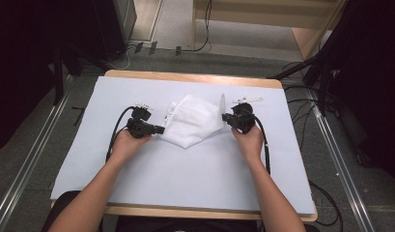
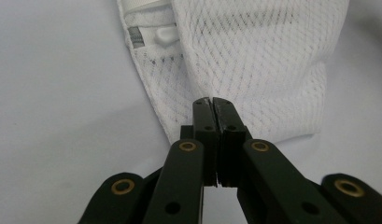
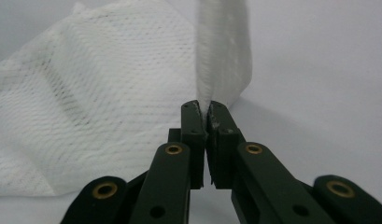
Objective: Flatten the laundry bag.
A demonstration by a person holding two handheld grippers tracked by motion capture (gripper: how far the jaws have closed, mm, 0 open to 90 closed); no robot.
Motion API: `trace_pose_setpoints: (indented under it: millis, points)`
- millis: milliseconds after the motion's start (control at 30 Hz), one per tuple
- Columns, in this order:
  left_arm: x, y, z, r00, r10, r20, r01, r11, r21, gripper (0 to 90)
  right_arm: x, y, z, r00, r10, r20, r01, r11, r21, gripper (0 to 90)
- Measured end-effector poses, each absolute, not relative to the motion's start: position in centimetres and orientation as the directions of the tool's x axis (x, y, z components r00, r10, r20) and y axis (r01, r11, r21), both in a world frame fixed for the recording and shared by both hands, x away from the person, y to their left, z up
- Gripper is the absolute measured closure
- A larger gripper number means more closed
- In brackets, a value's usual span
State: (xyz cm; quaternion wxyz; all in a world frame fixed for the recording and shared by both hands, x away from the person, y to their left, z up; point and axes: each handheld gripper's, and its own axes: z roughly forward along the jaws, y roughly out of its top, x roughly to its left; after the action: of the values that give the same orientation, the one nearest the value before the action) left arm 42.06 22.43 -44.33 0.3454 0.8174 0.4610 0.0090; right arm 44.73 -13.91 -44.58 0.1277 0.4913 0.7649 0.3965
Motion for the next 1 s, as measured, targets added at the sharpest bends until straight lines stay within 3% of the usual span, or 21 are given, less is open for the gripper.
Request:
trace_pose_setpoints:
  millis: [467, 800, 933, 1000]
  points:
    - [42.2, 24.4, -44.0, 0.555, 0.769, -0.317, 0.76, -0.314, 0.57, 90.0, 43.9, -16.5, -44.5, -0.45, 0.866, 0.218, 0.655, 0.155, 0.74, 67.3]
    - [41.8, 26.0, -43.8, 0.543, 0.758, -0.361, 0.777, -0.291, 0.558, 89.5, 42.5, -17.9, -44.0, -0.46, 0.86, 0.223, 0.653, 0.157, 0.741, 64.6]
    - [41.6, 26.3, -43.3, 0.562, 0.746, -0.357, 0.752, -0.282, 0.596, 76.4, 41.0, -17.8, -43.9, -0.497, 0.841, 0.213, 0.642, 0.191, 0.743, 63.4]
    - [41.8, 26.1, -42.8, 0.568, 0.747, -0.344, 0.742, -0.284, 0.608, 74.8, 40.7, -17.8, -43.9, -0.499, 0.839, 0.216, 0.64, 0.189, 0.745, 63.3]
